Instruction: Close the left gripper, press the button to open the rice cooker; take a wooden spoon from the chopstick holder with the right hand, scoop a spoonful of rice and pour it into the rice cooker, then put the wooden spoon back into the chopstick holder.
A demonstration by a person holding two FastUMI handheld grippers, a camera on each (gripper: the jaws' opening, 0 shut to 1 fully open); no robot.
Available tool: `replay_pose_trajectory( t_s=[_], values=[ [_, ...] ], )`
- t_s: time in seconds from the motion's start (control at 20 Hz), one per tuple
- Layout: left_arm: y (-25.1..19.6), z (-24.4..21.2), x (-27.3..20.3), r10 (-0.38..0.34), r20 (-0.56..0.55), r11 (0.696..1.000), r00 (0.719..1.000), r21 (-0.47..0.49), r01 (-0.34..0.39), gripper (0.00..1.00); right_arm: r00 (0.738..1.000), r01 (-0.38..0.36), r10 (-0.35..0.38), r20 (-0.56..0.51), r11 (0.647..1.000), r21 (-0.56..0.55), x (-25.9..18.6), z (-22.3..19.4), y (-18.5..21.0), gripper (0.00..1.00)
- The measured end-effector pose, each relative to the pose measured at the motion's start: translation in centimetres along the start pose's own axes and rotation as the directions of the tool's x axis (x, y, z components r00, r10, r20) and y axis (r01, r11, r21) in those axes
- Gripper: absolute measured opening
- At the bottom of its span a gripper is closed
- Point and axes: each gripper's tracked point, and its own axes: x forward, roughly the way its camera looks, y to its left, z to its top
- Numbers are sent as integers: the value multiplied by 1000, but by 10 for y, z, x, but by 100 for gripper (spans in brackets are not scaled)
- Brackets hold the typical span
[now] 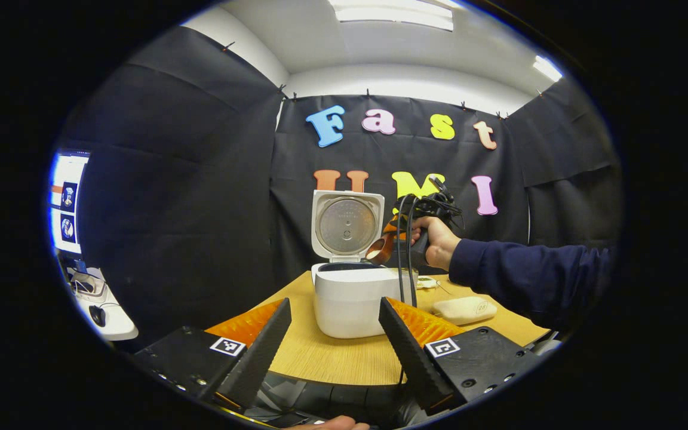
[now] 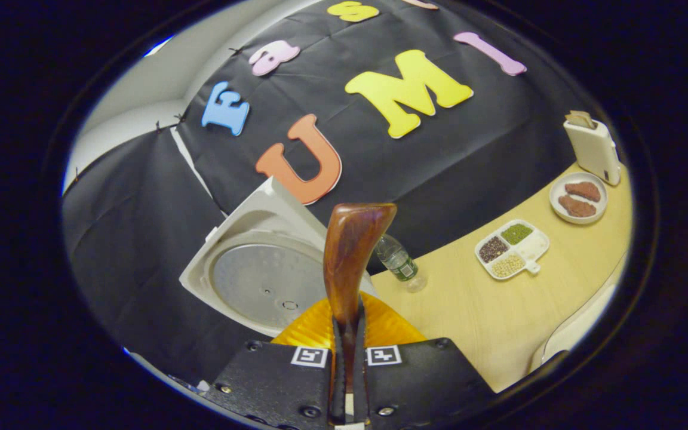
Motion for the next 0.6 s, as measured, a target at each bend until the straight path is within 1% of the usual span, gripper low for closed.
replay_pose_trajectory(
  t_s=[0.1,0.15,0.25,0.35,0.45,0.55,0.6],
  values=[
    [6,2,-1,11,4,1000,1000,1,-11,94,1000,-10,11,9,996,-88,-2,-3,11,11],
    [5,3,-2,5,4,1000,1000,-11,-5,94,999,1,4,32,989,-148,-5,0,17,11],
    [0,5,-4,-16,8,999,1000,-39,17,94,996,33,-11,84,961,-274,-13,3,27,11],
    [-3,5,-4,-29,10,999,1000,-39,29,94,992,60,-14,123,925,-376,-19,5,39,10],
    [4,5,-5,-7,13,1000,1000,-19,7,94,989,80,-13,147,886,-457,-21,3,48,11],
    [4,4,-6,-7,7,1000,1000,-17,7,94,986,99,-8,168,833,-545,-23,2,56,10],
    [3,5,-5,-10,6,1000,1000,-22,10,94,984,109,-2,178,800,-590,-24,1,61,10]
  ],
)
